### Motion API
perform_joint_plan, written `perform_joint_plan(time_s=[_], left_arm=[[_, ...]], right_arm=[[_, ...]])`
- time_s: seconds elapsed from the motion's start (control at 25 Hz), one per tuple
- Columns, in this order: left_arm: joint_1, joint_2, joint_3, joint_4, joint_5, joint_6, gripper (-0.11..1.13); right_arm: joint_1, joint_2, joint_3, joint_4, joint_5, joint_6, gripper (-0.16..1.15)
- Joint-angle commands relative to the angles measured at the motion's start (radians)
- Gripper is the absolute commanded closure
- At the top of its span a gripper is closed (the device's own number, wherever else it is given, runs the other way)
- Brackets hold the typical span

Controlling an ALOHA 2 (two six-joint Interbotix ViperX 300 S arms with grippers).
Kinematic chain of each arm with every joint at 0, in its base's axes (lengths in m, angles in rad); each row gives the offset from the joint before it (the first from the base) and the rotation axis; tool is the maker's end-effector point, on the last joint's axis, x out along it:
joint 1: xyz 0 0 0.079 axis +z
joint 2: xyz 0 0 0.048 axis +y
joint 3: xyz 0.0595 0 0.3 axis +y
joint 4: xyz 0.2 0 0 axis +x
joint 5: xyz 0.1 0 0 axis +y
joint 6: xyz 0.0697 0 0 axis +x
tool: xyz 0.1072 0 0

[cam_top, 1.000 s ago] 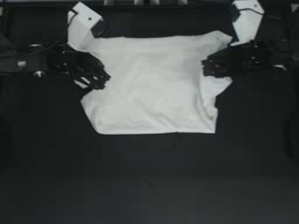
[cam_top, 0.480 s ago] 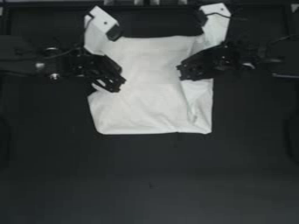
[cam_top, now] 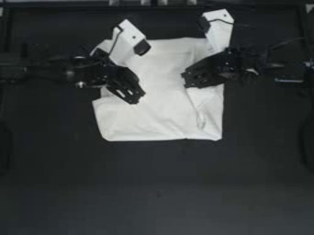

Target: Fold shirt

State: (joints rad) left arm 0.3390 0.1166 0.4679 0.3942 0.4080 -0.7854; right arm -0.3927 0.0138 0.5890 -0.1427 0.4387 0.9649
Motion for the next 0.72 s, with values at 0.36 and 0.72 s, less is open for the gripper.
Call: perform_joint_plan(time_s=[0.36,0.72], left_arm=[[0.002,0.009,-0.009,-0.005,-0.061,0.011,0.70],[0.008,-0.002,-0.017,0.002,-0.098,0.025,-0.02]], right_arm=[[-0.002,0.012,0.006,0.003,-0.091,-0.044,0.86],[-0.002,0.011,-0.002,-0.015,-0.133,-0.057,-0.06]])
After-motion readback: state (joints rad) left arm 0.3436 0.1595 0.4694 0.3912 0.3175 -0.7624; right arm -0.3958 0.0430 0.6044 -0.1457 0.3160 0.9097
